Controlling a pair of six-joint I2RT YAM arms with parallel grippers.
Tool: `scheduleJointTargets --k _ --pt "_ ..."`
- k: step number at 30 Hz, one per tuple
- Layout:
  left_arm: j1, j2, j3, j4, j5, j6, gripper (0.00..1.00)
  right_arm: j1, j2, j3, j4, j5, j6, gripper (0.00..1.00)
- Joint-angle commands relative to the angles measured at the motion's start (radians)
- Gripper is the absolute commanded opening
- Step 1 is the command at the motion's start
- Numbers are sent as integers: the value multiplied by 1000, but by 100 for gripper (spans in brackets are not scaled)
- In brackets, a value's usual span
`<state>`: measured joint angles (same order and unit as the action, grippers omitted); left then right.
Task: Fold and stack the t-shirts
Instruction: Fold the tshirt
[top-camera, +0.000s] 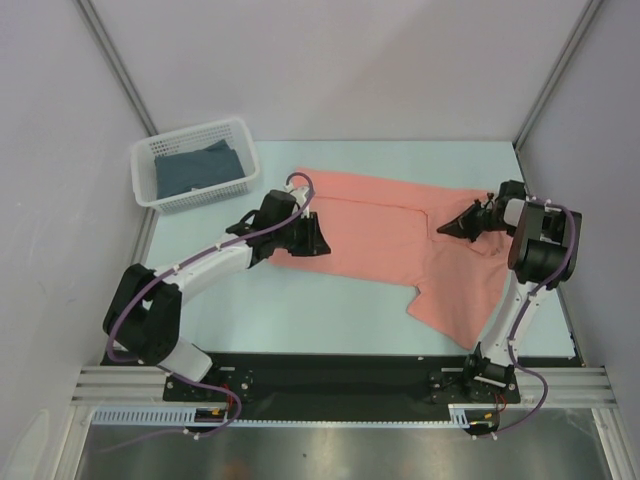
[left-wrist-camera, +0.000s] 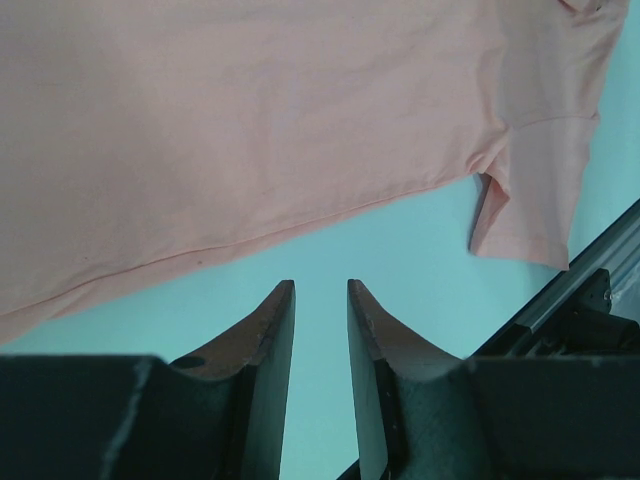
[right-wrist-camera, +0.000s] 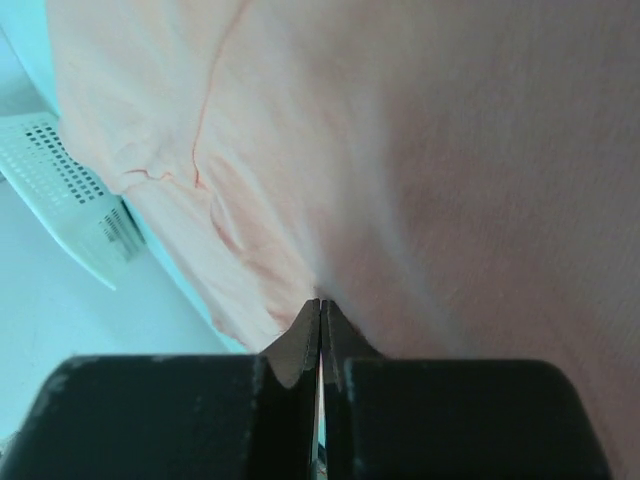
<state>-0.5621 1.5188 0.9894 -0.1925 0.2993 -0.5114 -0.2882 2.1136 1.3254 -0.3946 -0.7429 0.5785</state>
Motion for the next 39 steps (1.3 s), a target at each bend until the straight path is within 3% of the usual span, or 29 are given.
scheduleJointTargets --k 1,5,8,9,16,25,31,39 --pt "8 -48 22 -10 -3 24 33 -28 -4 -14 71 -62 35 0" --pt "14 -51 23 -19 -2 28 33 -100 -1 -81 85 -50 5 2" --pt "30 -48 37 -31 3 39 33 -134 -1 -72 37 -52 -51 13" --pt "39 -45 40 -42 4 45 34 -138 -18 -66 8 -40 -72 22" --pt "90 -52 38 -58 23 59 33 -150 -165 -92 -75 -15 -117 28" --pt "168 -91 -15 -61 55 47 34 -241 -147 -150 -24 -1 -107 28" --pt "226 -109 -69 -54 80 34 34 -278 -118 -144 -115 114 -200 29" --pt "277 -121 -81 -76 67 50 34 -289 -263 -106 -152 100 -161 30"
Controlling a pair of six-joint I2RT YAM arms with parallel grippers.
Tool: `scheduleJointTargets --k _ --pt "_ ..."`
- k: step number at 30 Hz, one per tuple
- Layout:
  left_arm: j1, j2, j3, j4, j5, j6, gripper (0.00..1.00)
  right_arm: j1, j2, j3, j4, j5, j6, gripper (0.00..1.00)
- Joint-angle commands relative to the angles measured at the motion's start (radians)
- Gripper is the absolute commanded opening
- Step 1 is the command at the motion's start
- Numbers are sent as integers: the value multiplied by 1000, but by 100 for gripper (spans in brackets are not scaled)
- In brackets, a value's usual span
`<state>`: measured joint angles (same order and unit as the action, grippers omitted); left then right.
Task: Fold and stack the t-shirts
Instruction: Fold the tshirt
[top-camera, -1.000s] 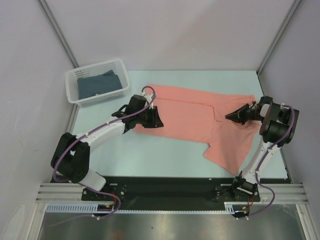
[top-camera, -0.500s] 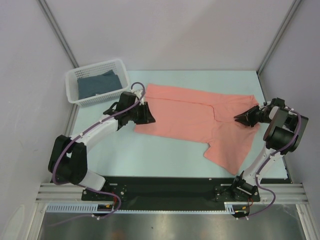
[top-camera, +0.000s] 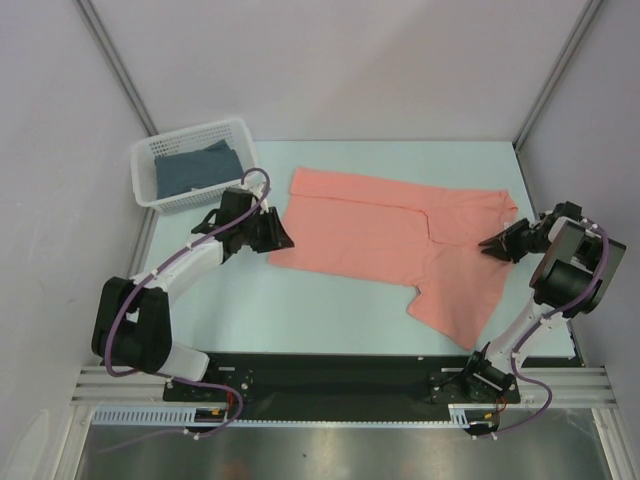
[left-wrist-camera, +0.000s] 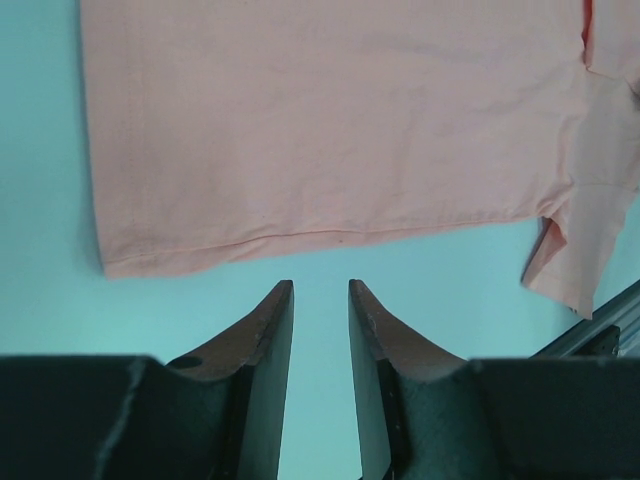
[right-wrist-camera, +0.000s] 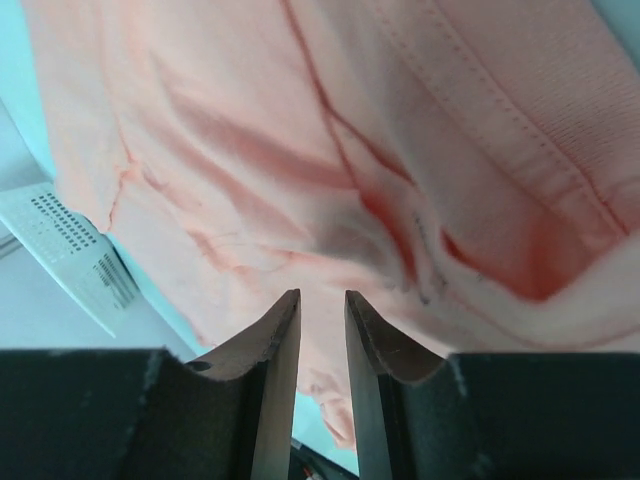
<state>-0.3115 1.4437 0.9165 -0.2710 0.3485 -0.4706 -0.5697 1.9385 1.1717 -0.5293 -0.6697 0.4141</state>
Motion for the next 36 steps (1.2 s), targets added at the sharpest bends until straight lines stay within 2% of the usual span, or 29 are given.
scheduleJointTargets --k 1,7,13,16,20,21,24,29,32,36 --pt "34 -49 -10 3 20 6 34 -6 -87 52 -5 27 30 30" --pt "61 -52 -16 -14 41 6 34 -2 20 43 34 105 25 29" --pt "89 -71 -56 -36 15 -16 39 -4 4 13 -26 261 -47 29" --pt "104 -75 -71 -59 -17 -39 45 19 -67 51 -92 324 -63 32" --pt "112 -60 -93 -80 -57 -98 47 88 -208 153 -275 505 -32 59" --pt "112 -59 -102 -73 -65 -114 47 100 -226 179 -300 528 -6 62" --pt "115 -23 -116 -71 -108 -175 47 143 -304 171 -377 555 25 67" --pt "118 64 -97 -45 -146 -258 46 241 -466 8 -419 506 52 72" --pt "121 95 -93 -1 -166 -273 45 234 -558 -55 -439 477 37 72" --pt "129 119 -96 35 -177 -277 45 226 -611 -38 -524 513 -1 73"
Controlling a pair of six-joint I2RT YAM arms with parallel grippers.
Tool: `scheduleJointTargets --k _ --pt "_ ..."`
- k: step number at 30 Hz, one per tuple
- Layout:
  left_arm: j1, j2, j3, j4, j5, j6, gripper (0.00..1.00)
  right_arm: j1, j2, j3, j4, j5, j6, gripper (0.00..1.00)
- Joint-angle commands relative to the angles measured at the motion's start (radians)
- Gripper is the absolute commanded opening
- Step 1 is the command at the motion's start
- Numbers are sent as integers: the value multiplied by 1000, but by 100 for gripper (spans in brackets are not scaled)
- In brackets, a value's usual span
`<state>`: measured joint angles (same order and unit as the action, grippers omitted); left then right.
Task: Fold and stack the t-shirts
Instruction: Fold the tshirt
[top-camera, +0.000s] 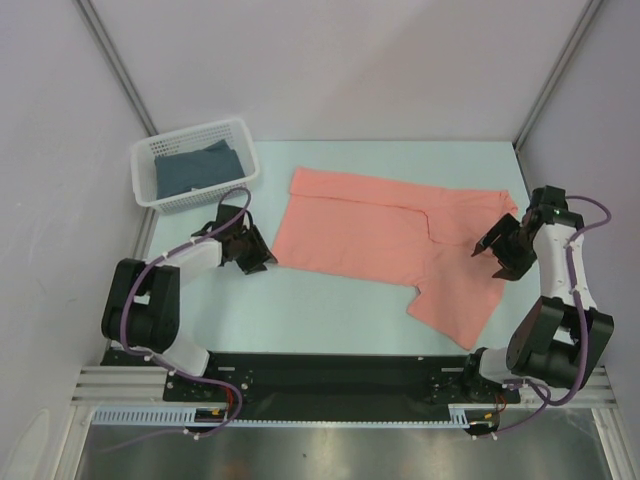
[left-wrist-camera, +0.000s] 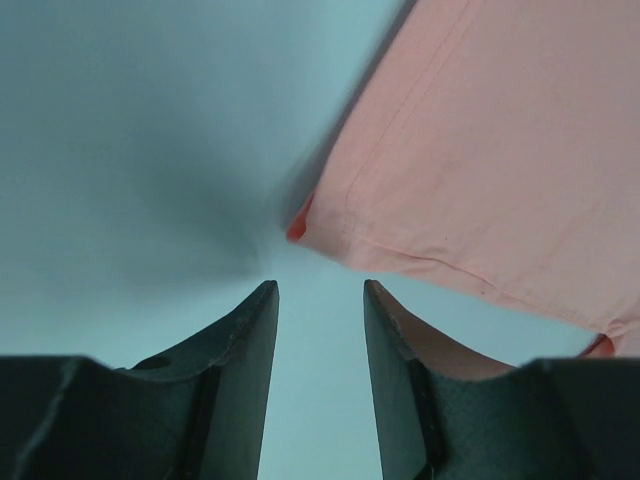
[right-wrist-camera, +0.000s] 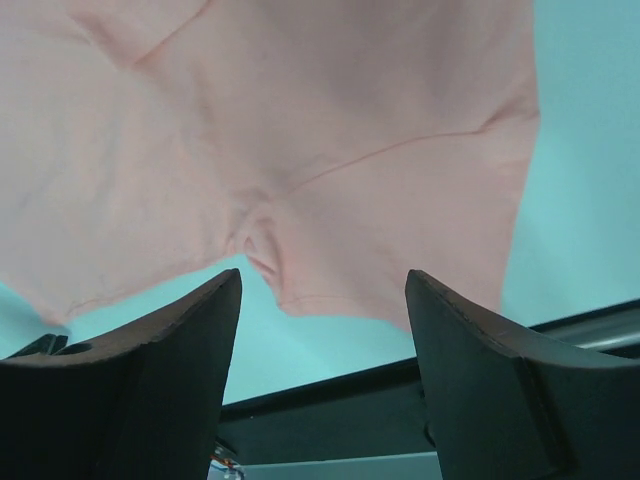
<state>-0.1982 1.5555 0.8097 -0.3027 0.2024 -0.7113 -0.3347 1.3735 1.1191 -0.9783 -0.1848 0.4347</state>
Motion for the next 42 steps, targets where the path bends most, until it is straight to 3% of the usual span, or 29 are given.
scheduleJointTargets --k 1,17,23,27,30,35,38,42 --pt "17 23 11 68 -32 -39 45 -10 -63 13 -88 44 -25 73" --pt "25 106 60 40 -52 -77 45 -67 -40 39 -221 137 -51 73" --pt "28 98 52 24 -52 -73 29 -119 -44 -13 -273 272 1 68" --pt "26 126 78 7 -49 -59 9 -125 -40 -120 -228 226 22 59" --pt "28 121 80 8 -49 -47 1 -124 -22 -159 -185 208 35 54" --pt "26 98 74 7 -52 -27 0 -115 18 -257 -116 147 74 48" --pt "28 98 72 8 -44 -24 0 -113 2 -318 -37 134 102 37" --pt "26 94 49 27 -21 -34 0 -99 22 -332 7 173 139 36"
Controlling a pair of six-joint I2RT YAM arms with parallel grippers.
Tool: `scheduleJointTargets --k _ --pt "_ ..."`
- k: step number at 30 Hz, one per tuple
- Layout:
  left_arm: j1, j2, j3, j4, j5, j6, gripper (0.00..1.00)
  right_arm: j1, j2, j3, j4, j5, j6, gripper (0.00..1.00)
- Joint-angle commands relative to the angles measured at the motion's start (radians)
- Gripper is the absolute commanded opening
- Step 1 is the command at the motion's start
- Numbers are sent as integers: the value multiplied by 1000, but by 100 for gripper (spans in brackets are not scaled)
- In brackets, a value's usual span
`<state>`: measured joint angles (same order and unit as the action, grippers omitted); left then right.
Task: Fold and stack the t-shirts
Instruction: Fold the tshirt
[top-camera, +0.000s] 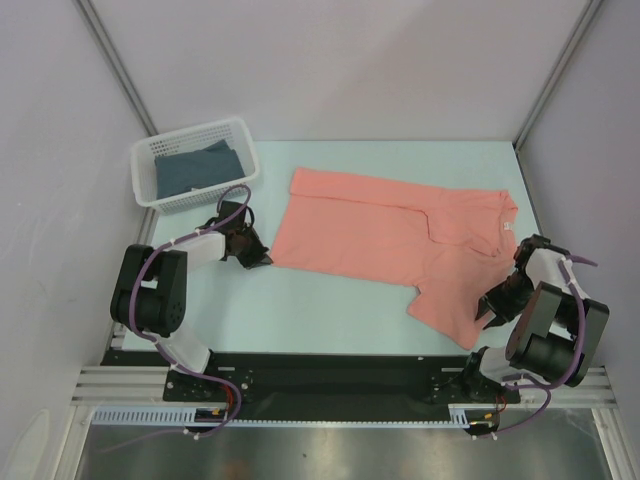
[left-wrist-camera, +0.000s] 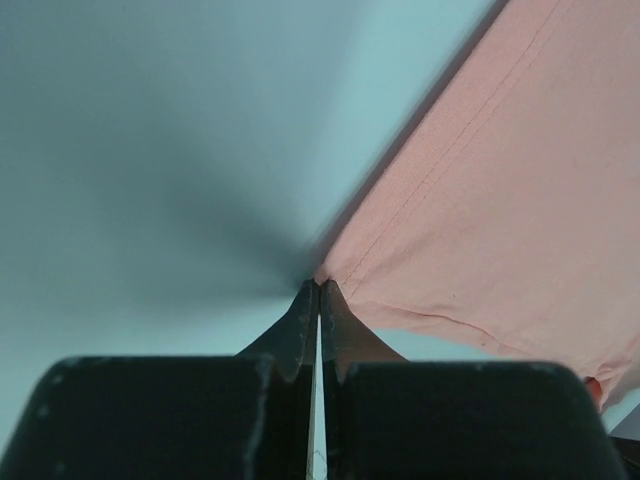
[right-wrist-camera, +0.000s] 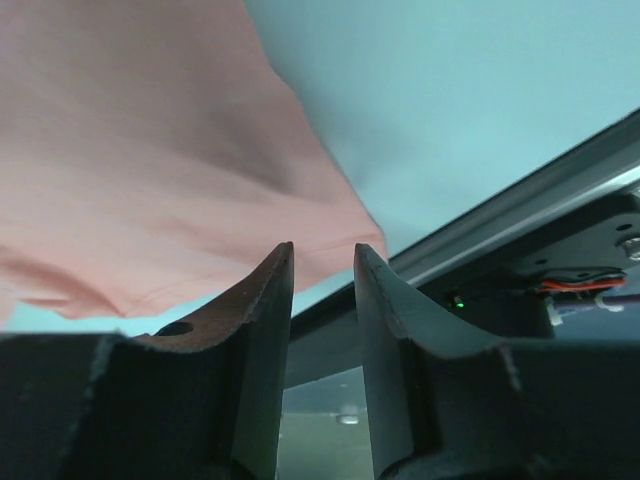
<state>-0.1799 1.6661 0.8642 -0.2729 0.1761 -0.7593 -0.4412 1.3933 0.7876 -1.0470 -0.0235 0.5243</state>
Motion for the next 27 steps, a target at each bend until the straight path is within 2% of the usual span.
scheduleJointTargets --k 1,12,15,17,20,21,27 --pt "8 -20 -11 3 10 14 0 7 7 -7 82 17 69 36" --pt "14 -35 -4 6 20 31 0 33 21 -154 306 92 183 35" --pt "16 -42 -7 -8 23 35 0 42 13 -163 303 111 192 19" --pt "16 -61 -13 -11 8 38 0 53 -25 -171 294 115 198 14" --pt "16 -75 -21 -18 -4 41 0 61 -69 -169 249 123 209 13" --pt "16 -83 -22 -20 -7 41 0 65 -94 -169 225 126 210 8" --pt "17 -124 -50 -35 -29 44 0 75 -143 -151 151 99 223 5"
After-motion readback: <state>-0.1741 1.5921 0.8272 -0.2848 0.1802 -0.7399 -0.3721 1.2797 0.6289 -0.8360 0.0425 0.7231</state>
